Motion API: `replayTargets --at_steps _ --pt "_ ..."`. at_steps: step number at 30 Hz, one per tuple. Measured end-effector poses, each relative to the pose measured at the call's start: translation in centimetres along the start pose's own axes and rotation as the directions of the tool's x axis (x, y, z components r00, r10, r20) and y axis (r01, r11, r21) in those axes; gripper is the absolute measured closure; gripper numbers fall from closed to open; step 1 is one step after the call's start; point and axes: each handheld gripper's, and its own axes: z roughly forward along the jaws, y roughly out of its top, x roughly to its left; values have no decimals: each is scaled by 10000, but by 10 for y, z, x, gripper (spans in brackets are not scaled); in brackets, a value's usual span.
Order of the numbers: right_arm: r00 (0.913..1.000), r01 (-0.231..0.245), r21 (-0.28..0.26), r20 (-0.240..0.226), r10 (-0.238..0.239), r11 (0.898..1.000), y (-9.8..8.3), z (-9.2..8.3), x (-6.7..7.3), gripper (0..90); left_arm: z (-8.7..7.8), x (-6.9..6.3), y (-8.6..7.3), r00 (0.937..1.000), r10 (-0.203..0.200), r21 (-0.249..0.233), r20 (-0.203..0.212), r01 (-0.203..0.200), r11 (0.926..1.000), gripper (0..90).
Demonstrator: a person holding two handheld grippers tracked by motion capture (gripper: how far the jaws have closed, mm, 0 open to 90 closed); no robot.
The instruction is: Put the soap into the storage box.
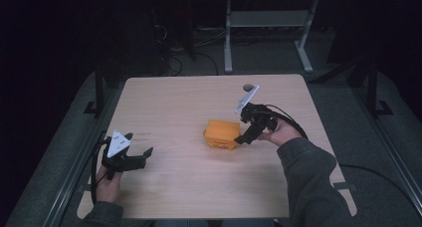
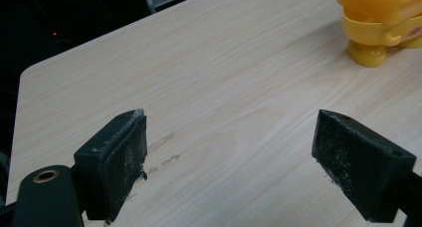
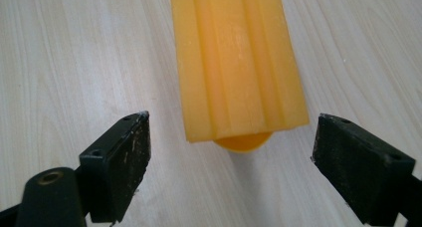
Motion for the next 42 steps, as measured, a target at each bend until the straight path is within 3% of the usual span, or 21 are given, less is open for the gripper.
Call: replayTargets --at_steps 7,42 --pt "10000 -42 -96 81 43 9999 -12 -5 2 146 1 -1 0 10000 -5 -13 43 5 10000 134" --pt "9931 -1103 -651 333 1127 9918 -84 -20 13 148 3 -2 0 9999 -21 98 107 20 9999 134"
